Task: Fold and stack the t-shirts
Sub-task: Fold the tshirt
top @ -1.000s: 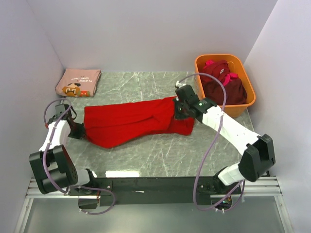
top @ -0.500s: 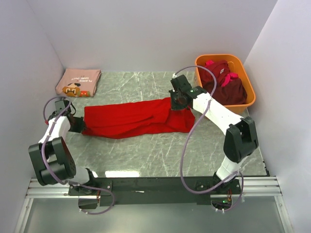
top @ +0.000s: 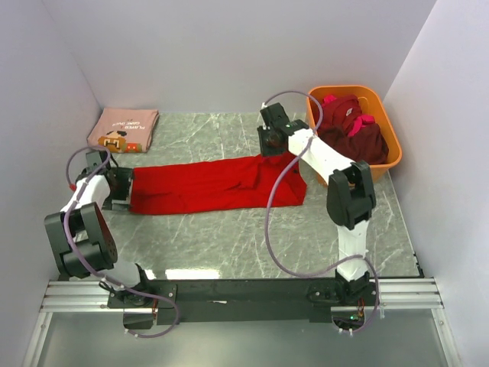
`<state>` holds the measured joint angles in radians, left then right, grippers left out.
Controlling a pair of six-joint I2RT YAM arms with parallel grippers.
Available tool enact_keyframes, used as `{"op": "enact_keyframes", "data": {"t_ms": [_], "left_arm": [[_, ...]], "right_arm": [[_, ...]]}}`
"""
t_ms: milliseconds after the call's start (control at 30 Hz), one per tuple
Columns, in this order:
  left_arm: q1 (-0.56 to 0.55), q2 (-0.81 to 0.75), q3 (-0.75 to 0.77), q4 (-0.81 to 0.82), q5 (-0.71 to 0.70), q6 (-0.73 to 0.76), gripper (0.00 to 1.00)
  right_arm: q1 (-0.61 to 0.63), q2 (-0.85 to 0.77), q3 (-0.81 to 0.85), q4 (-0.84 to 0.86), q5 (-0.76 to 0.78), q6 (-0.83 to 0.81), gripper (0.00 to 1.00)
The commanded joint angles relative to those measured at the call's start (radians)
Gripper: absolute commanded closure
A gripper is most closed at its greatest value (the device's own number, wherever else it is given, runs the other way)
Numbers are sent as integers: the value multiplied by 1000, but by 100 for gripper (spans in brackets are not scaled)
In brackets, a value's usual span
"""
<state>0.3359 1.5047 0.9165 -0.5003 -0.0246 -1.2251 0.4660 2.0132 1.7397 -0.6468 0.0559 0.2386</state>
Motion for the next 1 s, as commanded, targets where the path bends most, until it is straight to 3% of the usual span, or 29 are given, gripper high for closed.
{"op": "enact_keyframes", "data": {"t_ms": [0, 33, 133, 300, 367, 633, 800, 967], "left_arm": [[-1, -92, 82, -27, -104, -19, 1], [-1, -110, 88, -36, -130, -17, 1], [-5, -182, 76, -27, -141, -1, 1], [-41, -209, -4, 72, -42, 54, 1], [-92, -184, -8, 103, -20, 73, 0], [-181, 80, 58, 187, 103, 137, 1], [-184, 163, 45, 197, 114, 164, 0], [-182, 151, 33, 169, 66, 182, 1]], "right_arm": [[-12, 39, 110, -1, 77, -48, 58], [-15, 41, 125, -5, 91, -45, 50], [-13, -5, 74, 12, 67, -25, 40], [-7, -146, -126, 99, -118, 27, 32], [-1, -171, -224, 134, -203, 59, 25], [36, -124, -336, 222, -280, 180, 24], [43, -33, -279, 233, -295, 163, 24], [45, 42, -166, 245, -341, 168, 24]]}}
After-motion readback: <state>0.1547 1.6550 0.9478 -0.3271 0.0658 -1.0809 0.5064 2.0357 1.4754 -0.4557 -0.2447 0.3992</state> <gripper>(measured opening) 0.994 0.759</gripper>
